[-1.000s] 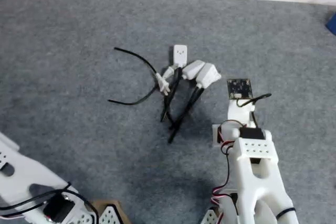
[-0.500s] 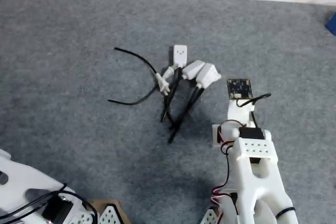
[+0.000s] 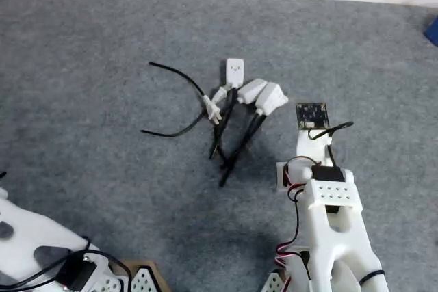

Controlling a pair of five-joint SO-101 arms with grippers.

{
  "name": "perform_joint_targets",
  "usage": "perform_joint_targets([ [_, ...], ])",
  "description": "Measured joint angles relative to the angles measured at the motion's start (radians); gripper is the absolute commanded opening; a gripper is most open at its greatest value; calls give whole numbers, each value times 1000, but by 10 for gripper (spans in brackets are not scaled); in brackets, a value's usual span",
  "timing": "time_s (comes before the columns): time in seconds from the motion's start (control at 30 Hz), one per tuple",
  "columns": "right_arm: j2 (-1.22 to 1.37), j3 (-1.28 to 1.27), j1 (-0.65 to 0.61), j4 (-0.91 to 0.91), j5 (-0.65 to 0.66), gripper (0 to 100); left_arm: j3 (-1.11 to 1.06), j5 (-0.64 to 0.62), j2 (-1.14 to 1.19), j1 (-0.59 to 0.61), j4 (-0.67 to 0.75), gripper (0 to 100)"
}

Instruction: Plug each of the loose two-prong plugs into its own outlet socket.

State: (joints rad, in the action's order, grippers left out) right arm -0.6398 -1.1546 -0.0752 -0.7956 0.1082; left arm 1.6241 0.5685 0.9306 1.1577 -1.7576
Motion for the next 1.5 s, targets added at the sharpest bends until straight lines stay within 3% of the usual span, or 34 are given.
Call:
perform_joint_targets([
  [0.2, 0, 0, 0, 0, 0, 289, 0, -5, -72, -26, -6, 238],
  [0.4, 0, 6, 23, -49, 0, 289, 2, -161, -127, -98, -6, 238],
  [0.53, 0, 38, 32, -89, -35, 289, -6, -186, -129, -132, -6, 238],
  [0.63, 0, 75, 29, -123, -63, 289, -69, -190, -149, -158, -9, 238],
  [0.8, 0, 270, -98, -296, -107, 289, -301, -190, -258, -265, -9, 238],
  [1.03, 15, 609, -301, -439, -152, 289, -864, -249, -597, -626, -9, 241],
  [1.2, 170, 651, -321, -440, -155, 289, -1309, -381, -910, -1063, -9, 242],
  [1.33, 299, 657, -321, -440, -204, 289, -1521, -499, -1105, -1421, 11, 242],
  [1.5, 347, 657, -321, -410, -235, 289, -1720, -531, -1254, -1507, 172, 242],
])
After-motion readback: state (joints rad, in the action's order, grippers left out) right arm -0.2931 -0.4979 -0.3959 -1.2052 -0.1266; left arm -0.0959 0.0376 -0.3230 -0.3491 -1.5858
